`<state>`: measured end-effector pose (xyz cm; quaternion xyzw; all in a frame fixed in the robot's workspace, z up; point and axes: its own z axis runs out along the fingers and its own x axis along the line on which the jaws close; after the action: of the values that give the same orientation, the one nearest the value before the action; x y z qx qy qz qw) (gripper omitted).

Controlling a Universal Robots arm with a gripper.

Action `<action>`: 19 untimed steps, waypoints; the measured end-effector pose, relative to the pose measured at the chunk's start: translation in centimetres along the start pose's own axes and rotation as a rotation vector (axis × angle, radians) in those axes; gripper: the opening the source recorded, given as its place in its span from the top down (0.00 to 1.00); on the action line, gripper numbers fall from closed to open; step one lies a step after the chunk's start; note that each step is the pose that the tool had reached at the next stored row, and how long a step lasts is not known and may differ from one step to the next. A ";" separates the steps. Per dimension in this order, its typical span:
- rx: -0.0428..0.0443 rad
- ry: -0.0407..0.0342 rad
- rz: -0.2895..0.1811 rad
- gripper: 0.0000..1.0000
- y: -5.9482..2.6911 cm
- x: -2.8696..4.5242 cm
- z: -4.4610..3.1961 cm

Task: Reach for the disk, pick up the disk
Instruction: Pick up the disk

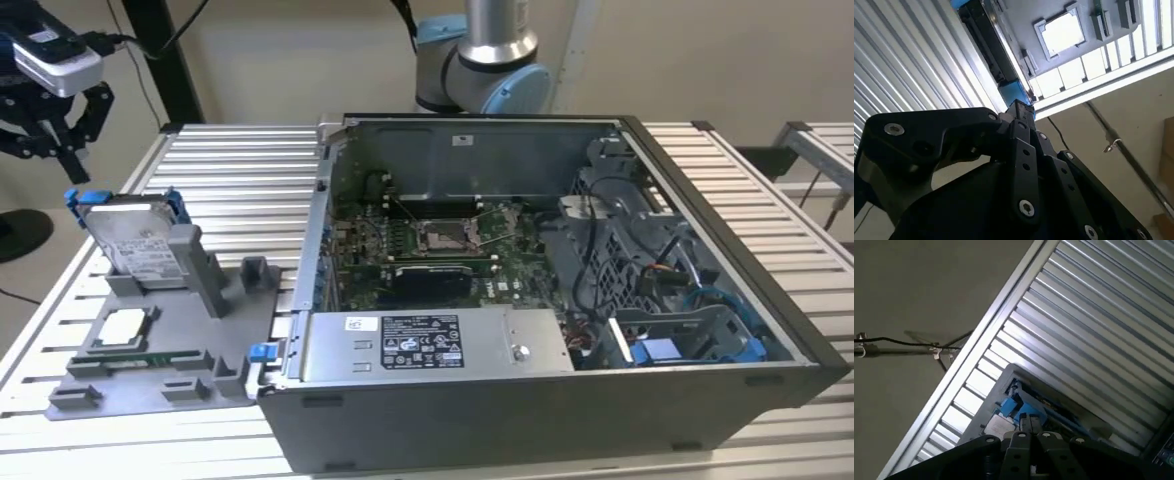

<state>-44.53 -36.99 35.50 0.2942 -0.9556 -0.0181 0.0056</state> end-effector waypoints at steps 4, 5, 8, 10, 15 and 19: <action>0.0000 0.0028 -0.073 1.00 0.00 0.00 0.00; 0.0000 0.0034 -0.091 1.00 0.01 0.00 0.00; 0.0000 0.0055 -0.146 1.00 0.00 0.00 0.00; 0.0000 0.0070 -0.183 1.00 0.00 0.00 0.00; 0.0000 0.0104 -0.273 1.00 0.00 0.00 0.00; 0.0000 0.0132 -0.347 1.00 0.00 0.00 0.00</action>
<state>-44.53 -36.99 35.50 0.4548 -0.8904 -0.0168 0.0087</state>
